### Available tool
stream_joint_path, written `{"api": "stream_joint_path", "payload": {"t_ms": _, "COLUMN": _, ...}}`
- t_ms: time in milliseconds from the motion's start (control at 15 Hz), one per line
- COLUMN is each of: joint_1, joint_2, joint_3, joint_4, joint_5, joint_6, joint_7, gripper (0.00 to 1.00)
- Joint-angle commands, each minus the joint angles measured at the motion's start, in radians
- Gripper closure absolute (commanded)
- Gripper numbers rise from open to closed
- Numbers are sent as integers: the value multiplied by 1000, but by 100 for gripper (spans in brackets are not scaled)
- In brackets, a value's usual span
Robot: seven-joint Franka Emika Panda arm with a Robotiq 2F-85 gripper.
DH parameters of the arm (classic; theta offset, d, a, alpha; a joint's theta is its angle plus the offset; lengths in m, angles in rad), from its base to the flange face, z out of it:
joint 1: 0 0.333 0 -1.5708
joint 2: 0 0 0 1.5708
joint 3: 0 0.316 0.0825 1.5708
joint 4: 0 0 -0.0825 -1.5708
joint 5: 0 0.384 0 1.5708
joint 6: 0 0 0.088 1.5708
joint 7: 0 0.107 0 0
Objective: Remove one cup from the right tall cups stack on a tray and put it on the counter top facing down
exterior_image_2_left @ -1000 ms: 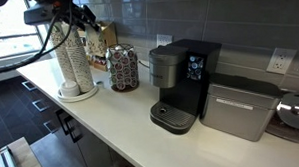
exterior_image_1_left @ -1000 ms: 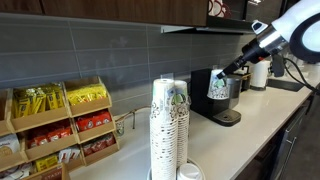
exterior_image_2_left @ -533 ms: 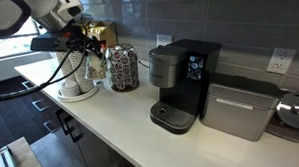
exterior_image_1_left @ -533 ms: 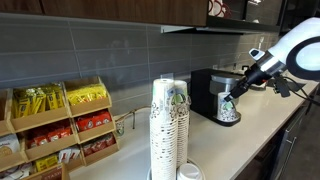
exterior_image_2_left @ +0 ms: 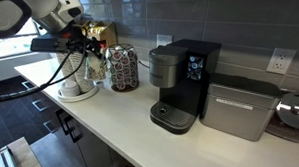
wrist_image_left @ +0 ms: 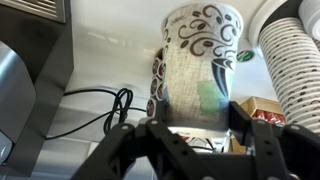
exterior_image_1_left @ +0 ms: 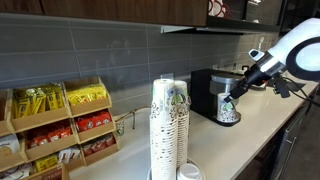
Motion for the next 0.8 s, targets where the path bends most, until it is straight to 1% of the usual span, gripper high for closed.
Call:
{"api": "stream_joint_path", "payload": {"t_ms": 0, "joint_1": 39, "joint_2": 21, "joint_3": -63, "joint_4": -54, "joint_5": 34, "joint_6": 40, "joint_7": -56, "gripper": 62}}
{"api": "stream_joint_path", "payload": {"t_ms": 67, "joint_1": 46, "joint_2": 26, "joint_3": -80, "joint_4": -71, "joint_5": 37, "joint_6": 50, "joint_7": -76, "gripper": 62}}
{"api": "stream_joint_path", "payload": {"t_ms": 133, "joint_1": 68, "joint_2": 67, "joint_3": -105, "joint_4": -34, "joint_5": 49, "joint_6": 43, "joint_7": -96, "gripper": 62}}
{"api": "stream_joint_path", "payload": {"t_ms": 200, "joint_1": 88, "joint_2": 74, "joint_3": -133, "joint_4": -43, "joint_5": 64, "joint_6": 64, "joint_7": -126, "gripper": 62}}
{"api": "stream_joint_path", "payload": {"t_ms": 400, "joint_1": 148, "joint_2": 112, "joint_3": -207, "joint_4": -45, "joint_5": 133, "joint_6": 102, "joint_7": -211, "gripper": 62}}
{"api": "stream_joint_path", "payload": {"t_ms": 600, "joint_1": 187, "joint_2": 164, "joint_3": -253, "joint_4": -45, "joint_5": 193, "joint_6": 143, "joint_7": -277, "gripper": 62}}
{"api": "stream_joint_path", "payload": {"t_ms": 733, "joint_1": 200, "joint_2": 194, "joint_3": -268, "joint_4": -45, "joint_5": 219, "joint_6": 163, "joint_7": -315, "gripper": 62}}
